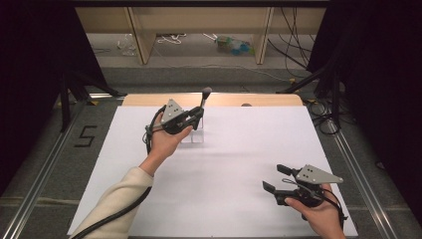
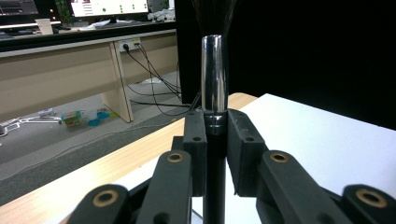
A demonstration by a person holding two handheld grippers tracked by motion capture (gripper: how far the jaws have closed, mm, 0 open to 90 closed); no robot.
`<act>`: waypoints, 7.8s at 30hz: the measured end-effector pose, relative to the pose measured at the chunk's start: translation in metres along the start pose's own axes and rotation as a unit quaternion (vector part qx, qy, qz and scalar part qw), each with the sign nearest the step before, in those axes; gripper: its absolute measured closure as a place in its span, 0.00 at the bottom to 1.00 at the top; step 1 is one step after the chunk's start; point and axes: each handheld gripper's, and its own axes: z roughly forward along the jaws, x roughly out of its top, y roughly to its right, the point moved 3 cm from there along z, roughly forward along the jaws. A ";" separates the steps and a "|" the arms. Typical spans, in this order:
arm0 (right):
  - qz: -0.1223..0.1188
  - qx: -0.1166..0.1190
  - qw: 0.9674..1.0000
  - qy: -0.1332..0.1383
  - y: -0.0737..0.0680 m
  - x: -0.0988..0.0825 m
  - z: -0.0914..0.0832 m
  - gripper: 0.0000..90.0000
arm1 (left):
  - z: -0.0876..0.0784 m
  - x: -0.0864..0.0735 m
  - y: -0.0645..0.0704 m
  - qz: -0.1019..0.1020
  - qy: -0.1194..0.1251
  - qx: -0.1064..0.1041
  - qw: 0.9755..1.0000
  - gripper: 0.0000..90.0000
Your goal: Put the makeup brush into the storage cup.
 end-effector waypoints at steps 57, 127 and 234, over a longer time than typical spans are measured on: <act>0.002 0.001 1.000 0.000 0.000 0.000 0.000 0.25 | 0.010 0.004 -0.005 0.004 0.003 0.007 1.000 0.88; -0.009 -0.004 1.000 -0.005 0.002 0.000 -0.001 0.25 | 0.021 -0.008 -0.014 0.010 -0.003 0.022 1.000 0.88; -0.014 0.000 1.000 -0.010 0.001 -0.001 0.000 0.25 | 0.026 -0.036 -0.019 0.013 -0.017 0.046 0.999 0.87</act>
